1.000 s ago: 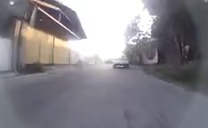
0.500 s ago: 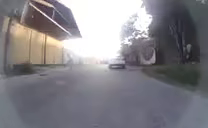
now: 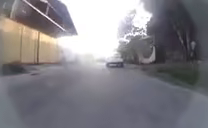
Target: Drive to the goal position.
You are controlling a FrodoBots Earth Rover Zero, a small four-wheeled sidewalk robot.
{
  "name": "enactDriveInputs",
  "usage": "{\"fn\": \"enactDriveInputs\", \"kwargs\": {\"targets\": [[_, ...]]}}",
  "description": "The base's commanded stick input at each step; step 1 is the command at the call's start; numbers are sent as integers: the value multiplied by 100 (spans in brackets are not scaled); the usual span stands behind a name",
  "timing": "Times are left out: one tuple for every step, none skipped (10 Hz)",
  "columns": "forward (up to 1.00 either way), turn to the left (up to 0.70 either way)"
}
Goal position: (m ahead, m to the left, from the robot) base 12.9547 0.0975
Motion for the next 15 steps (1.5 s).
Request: {"fn": "enactDriveInputs", "kwargs": {"targets": [[100,1],[100,1],[100,1],[100,1],[100,1],[100,1],[100,1],[100,1],[100,1],[100,1],[100,-1],[100,-39],[100,-39],[100,-1],[100,1]]}}
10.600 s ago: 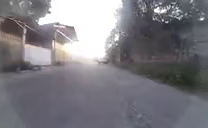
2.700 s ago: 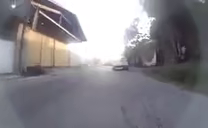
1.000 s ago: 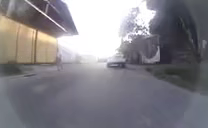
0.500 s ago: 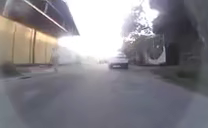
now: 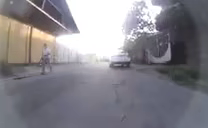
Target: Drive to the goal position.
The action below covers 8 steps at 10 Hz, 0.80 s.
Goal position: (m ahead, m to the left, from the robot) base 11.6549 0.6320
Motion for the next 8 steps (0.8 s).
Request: {"fn": "enactDriveInputs", "kwargs": {"targets": [[100,1],[100,1],[100,1],[100,-34],[100,-39],[100,-18],[100,1],[100,1]]}}
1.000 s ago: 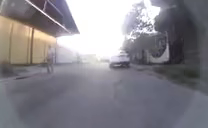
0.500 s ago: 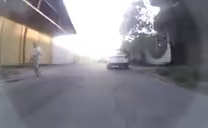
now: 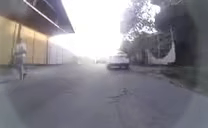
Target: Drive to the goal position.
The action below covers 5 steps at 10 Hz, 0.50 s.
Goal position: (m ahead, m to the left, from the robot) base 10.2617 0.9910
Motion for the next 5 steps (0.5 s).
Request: {"fn": "enactDriveInputs", "kwargs": {"targets": [[100,1],[100,1],[100,1],[100,1],[100,1]]}}
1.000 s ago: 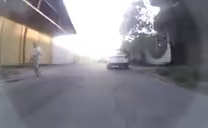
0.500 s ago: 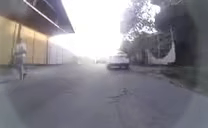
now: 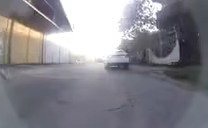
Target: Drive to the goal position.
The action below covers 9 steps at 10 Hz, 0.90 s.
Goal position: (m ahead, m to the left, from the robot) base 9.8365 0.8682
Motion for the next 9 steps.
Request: {"fn": "enactDriveInputs", "kwargs": {"targets": [[100,-14],[100,-39],[100,-5],[100,1],[100,1],[100,1],[100,1],[100,1],[100,1]]}}
